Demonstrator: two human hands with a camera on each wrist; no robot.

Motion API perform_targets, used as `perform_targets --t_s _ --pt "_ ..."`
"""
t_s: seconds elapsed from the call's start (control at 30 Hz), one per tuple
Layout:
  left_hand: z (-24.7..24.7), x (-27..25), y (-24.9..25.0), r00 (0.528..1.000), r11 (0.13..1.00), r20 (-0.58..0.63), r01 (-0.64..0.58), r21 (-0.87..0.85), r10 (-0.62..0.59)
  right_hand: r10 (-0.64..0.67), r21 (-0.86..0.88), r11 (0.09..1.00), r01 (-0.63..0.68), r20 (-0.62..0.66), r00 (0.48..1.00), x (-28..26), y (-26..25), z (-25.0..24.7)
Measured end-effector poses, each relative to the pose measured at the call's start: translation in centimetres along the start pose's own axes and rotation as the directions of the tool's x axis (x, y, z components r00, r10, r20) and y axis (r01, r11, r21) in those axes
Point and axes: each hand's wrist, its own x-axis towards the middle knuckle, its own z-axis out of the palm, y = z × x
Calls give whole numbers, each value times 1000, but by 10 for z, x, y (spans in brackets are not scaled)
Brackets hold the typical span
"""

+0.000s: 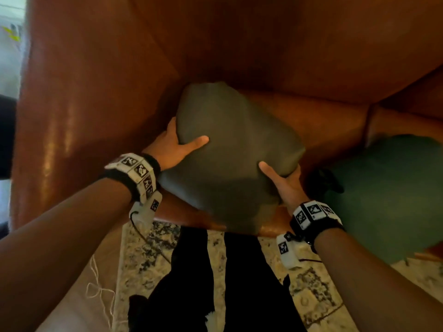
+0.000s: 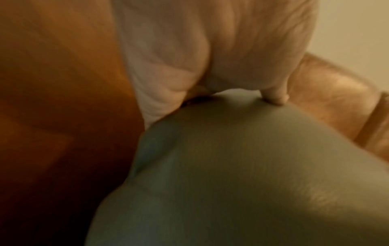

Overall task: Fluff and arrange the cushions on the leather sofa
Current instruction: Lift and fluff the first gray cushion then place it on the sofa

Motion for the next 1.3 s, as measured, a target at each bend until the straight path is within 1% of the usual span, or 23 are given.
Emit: perform_targets --t_s 0.03,0.1,0.17,0.23,0.27,0.3,0.33,0.37,0.43,0.5,0.57,0.63,0.7,0.73,0.8,0.9,0.93,0.97,1.03,1.1,1.2,1.23,1.3 --pt "2 -8 -1 1000 1000 2 8 -21 -8 -31 -9 999 31 9 999 -2 -3 -5" --pt "11 -25 -13 996 996 46 74 -57 -71 -52 -68 996 53 20 998 -5 -7 -17" --pt "22 -40 -37 981 986 150 140 -89 -126 -42 -153 987 46 31 999 -10 -5 -27" --pt "30 -50 -60 948 972 276 201 -124 -161 -15 -239 971 23 37 999 -14 2 -33" --pt "33 -53 -69 931 973 324 210 -98 -168 -1 -265 964 13 48 999 -17 6 -35" --pt "35 -53 -75 923 978 345 201 -56 -170 3 -283 959 16 66 998 -19 12 -37" --pt "35 -51 -79 931 983 322 185 -11 -172 -3 -314 949 27 76 997 -19 17 -39" --pt "34 -49 -80 951 987 263 162 19 -161 -19 -338 940 42 70 997 -17 20 -41" --pt "25 -41 -75 986 995 130 102 4 -102 -56 -376 925 49 -6 998 -13 12 -42" --pt "12 -29 -65 999 999 41 35 -1 -35 -133 -409 907 99 -56 990 -4 -8 -40" --pt "2 -15 -51 999 996 -3 -50 69 50 -200 -485 861 156 -40 979 11 -32 -36" --pt "-5 -2 -34 991 982 17 -132 138 131 -154 -553 824 124 -9 988 29 -54 -29" --pt "-6 11 -19 986 972 73 -162 172 151 -102 -631 772 76 -5 995 49 -64 -28" --pt "-5 18 -13 988 971 92 -143 190 128 -86 -667 742 64 -1 996 57 -66 -29" --pt "0 28 -3 993 960 111 -69 270 40 -76 -720 686 100 66 995 70 -67 -30" --pt "11 35 7 977 901 172 40 432 -126 -52 -762 628 157 161 986 82 -67 -30" --pt "14 36 8 970 891 188 52 452 -152 -26 -768 622 150 171 985 81 -68 -30" --pt "17 37 8 968 890 202 44 453 -151 -3 -752 645 136 176 984 84 -67 -31" --pt "21 42 5 971 909 220 -10 418 -91 37 -685 723 91 170 985 88 -64 -33" --pt "24 45 1 975 931 221 -56 361 -26 50 -651 756 75 172 984 87 -64 -34" --pt "28 41 0 968 949 251 -54 311 -27 63 -660 747 78 187 980 88 -68 -36" --pt "28 40 0 964 952 264 -45 304 -38 42 -674 733 97 187 981 90 -69 -39" --pt "26 36 1 955 954 286 -13 300 -77 -35 -692 713 116 130 991 92 -69 -50"
